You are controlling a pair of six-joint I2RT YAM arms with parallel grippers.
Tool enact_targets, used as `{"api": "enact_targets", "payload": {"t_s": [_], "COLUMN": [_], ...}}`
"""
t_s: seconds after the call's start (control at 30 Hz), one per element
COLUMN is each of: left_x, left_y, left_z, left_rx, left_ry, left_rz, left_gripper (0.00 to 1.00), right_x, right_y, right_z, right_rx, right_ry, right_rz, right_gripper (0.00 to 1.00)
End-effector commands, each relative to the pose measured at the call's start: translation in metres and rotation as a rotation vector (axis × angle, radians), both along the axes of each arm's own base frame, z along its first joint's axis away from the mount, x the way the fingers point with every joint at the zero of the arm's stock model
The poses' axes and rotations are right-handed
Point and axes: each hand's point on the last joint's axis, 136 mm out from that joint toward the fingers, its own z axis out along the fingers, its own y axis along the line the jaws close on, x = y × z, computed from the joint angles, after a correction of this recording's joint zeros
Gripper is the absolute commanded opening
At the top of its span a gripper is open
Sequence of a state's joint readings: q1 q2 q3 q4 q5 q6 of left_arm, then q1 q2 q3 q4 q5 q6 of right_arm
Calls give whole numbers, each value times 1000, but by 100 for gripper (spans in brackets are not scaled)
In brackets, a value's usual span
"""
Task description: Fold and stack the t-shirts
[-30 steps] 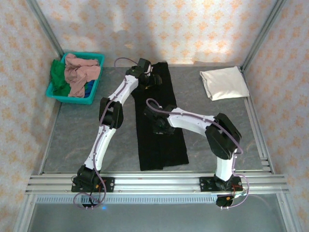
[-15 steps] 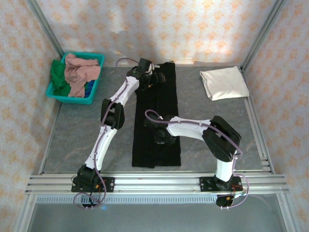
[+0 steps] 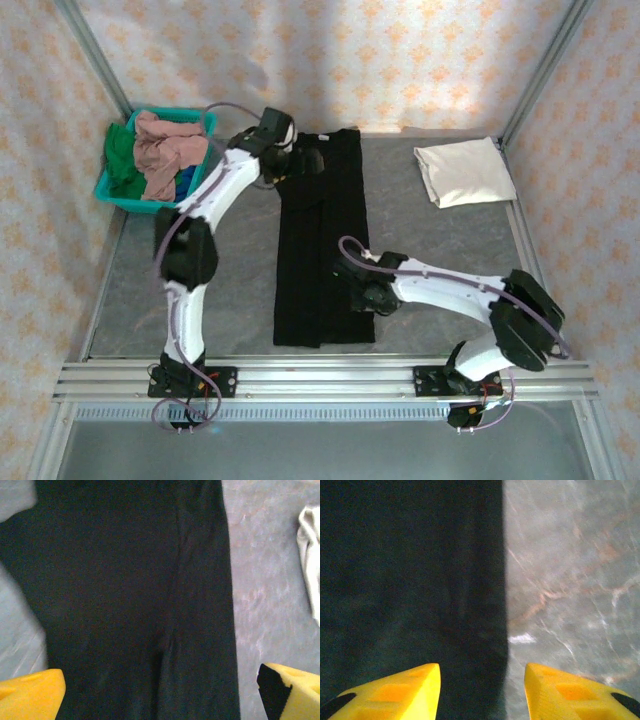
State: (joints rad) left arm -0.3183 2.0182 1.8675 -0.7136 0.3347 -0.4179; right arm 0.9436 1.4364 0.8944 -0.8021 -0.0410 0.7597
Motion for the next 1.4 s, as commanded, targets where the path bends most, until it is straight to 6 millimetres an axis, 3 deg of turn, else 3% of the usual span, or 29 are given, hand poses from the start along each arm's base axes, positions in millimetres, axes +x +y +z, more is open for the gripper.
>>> {"api": "enact_targets", "payload": {"t_s": [0.0,0.13,0.23,0.3,0.4,0.6,0.83,0.97,1.2,1.3,1.37], "left_x": [-83,-200,-270,-303,-330,-350,-349,-346,-346,-345,-345], "left_y": [16,40,46,39,26,18,6,0,10,11,10], "left_z": [-25,-64,-95,-109,-116,-138,-157,-161,-165,-164,-161], "left_rx": [68,144,157,122,82,134,139,117,143,137,131], "left_ry": [75,178,240,261,235,248,255,244,238,228,227], "left_rz": [0,37,55,49,19,-26,-57,-60,-30,-23,-27], "left_gripper": [95,86,82,82,81,73,60,44,16,9,14], "right_x": [-24,-47,-59,-66,-73,-78,-74,-72,-70,-70,-68], "right_y": [-7,5,11,12,8,-16,-22,-27,-35,-36,-31], "right_z": [0,-10,-14,-19,-25,-35,-35,-36,-34,-37,-34], "right_rx": [71,178,207,212,201,97,82,57,36,36,49], "right_ry": [67,140,176,198,216,219,182,172,138,141,136], "right_rz": [-43,-12,29,47,64,66,56,54,54,52,52], "right_gripper": [49,50,50,51,51,44,14,1,0,0,0]}}
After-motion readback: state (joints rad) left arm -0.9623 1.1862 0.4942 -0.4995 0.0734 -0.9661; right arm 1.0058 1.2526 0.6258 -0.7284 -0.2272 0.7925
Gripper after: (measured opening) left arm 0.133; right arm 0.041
